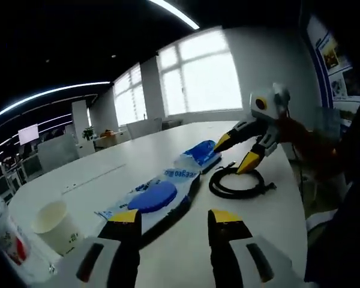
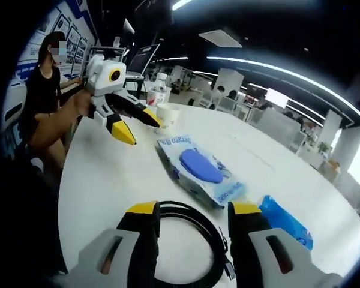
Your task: Arrange the tabletop items into an orderly group along one side of the table until the central work area is clear of visible clutter.
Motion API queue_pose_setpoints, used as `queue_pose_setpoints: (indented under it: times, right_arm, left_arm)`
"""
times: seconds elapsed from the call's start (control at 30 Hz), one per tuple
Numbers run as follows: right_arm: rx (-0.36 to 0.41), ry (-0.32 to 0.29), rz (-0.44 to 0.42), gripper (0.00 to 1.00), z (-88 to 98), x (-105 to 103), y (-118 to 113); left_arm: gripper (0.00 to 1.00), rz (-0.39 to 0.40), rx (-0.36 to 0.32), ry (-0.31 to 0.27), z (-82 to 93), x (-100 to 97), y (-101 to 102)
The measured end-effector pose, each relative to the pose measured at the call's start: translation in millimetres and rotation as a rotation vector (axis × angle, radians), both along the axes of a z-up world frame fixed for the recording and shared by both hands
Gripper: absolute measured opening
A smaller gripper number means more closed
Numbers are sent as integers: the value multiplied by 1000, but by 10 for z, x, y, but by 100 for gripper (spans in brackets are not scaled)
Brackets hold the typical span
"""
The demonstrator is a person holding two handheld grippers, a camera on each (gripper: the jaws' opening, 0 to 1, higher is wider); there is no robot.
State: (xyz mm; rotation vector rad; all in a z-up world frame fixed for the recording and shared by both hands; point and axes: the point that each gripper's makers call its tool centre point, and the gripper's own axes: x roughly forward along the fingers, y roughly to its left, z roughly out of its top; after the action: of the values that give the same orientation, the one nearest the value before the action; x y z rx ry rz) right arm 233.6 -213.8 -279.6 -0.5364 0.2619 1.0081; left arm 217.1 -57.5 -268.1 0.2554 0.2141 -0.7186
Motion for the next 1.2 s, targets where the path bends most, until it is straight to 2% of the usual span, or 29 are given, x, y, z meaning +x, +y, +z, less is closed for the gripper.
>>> queue_pose_setpoints:
  times: [0.07, 0.2, 0.4, 0.57, 0.7, 0.97, 1.2]
  right_arm:
    - [8, 24, -12, 52, -20, -28, -6]
    - [-3, 17, -8, 54, -26, -78, -4]
    - [20, 24, -23, 63, 17, -189, -60]
    - [17, 32, -62, 75, -13, -225, -153]
    - [47, 38, -102, 85, 23, -201, -208]
    - [82, 42, -119, 91, 69, -193, -226]
    - [100, 60, -165, 99, 30, -193, -353]
  left_arm:
    - [47, 8, -5, 0, 6, -36, 24]
    - [51, 15, -5, -3, 27, -99, 80]
    - [56, 39, -33, -24, 102, -214, 212]
    - [69, 63, -31, -28, 119, -321, 316]
    - [71, 96, -11, -28, 132, -368, 421]
    - [77, 135, -1, -7, 79, -364, 547]
    - [82, 153, -15, 20, 22, -426, 669]
